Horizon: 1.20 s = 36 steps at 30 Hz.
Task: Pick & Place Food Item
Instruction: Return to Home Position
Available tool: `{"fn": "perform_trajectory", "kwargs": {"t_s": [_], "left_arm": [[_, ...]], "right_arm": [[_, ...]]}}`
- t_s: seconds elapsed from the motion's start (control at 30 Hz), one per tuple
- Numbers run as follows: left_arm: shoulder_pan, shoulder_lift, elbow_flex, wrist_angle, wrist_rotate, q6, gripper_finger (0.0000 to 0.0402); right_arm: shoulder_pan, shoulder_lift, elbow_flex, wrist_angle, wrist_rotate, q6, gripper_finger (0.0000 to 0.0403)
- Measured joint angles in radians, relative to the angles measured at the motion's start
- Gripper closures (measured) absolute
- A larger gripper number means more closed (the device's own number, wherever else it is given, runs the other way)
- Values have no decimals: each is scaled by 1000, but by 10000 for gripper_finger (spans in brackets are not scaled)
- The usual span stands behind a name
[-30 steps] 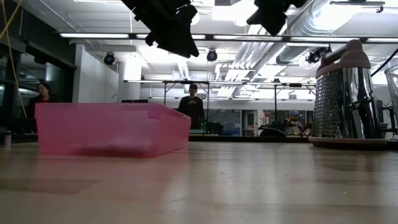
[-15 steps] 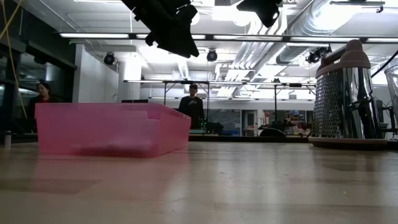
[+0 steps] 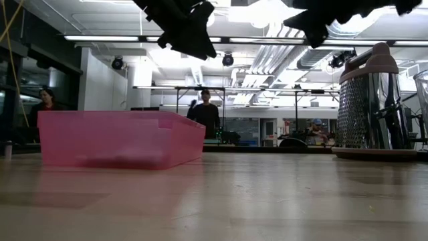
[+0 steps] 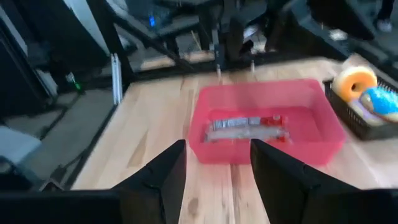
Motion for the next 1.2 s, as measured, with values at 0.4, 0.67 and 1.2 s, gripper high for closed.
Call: {"fn": "perform_trajectory", "kwargs": {"t_s": [0.4, 0.67, 1.2], "left_arm": [[0, 0, 0, 40, 0, 0, 217], [0, 0, 0, 70, 0, 0, 217], [0, 0, 0, 82, 0, 0, 217]], "right_arm": [[0, -218, -255, 143, 71, 34, 237], [0, -312, -357, 191, 77, 27, 237], [0, -469, -457, 181, 73, 23, 237]]}}
